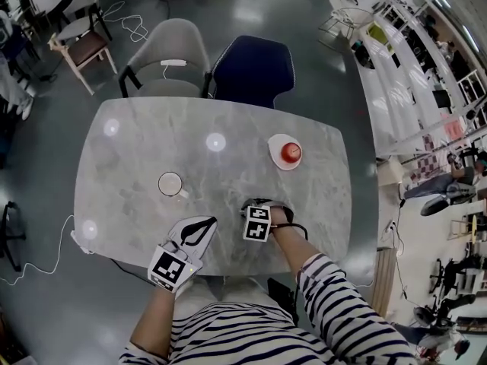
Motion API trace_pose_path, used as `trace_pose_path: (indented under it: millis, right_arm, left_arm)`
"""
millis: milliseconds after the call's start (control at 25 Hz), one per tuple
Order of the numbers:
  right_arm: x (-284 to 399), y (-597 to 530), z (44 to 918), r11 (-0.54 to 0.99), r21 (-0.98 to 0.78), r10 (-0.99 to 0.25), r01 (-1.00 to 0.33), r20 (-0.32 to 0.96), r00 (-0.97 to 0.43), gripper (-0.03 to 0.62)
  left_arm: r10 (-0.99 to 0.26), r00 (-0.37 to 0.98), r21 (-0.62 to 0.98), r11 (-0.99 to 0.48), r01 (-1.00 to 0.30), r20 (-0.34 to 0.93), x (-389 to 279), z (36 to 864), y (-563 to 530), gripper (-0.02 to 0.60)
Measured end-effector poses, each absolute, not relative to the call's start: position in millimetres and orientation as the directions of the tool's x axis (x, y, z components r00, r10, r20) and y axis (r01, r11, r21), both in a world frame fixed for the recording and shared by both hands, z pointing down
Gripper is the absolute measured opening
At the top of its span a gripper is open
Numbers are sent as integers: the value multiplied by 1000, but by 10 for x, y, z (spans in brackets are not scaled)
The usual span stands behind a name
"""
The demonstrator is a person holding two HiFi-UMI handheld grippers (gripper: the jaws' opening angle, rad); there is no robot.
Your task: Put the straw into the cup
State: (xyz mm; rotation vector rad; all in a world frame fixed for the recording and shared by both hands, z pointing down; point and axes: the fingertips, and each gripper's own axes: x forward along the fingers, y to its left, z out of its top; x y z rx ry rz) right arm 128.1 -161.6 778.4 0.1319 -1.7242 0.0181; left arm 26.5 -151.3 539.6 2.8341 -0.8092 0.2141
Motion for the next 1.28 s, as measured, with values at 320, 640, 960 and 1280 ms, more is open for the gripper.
trace_pose_path:
  millis: [320, 640, 960, 1280]
  right_arm:
    - [1312, -1673, 7892, 993, 48, -61, -104, 989, -132, 60]
    - [1308, -1646, 7916, 998, 6, -12, -55, 993, -116, 30]
    - [1307, -1623, 7931, 996, -4, -7, -89, 993, -121, 28]
    - [1281, -1694, 7902, 985, 14, -41, -175, 987, -153, 26]
  left_arm:
    - [-507, 840, 145, -832, -535, 191, 254, 5435, -1568, 8]
    - [-522, 832, 150, -822, -549, 186, 233, 5438, -1613, 8]
    - [-522, 830, 152, -820, -551, 196, 211, 5479, -1563, 8]
    - [-520, 831, 153, -821, -550, 198, 109, 5463, -1599, 8]
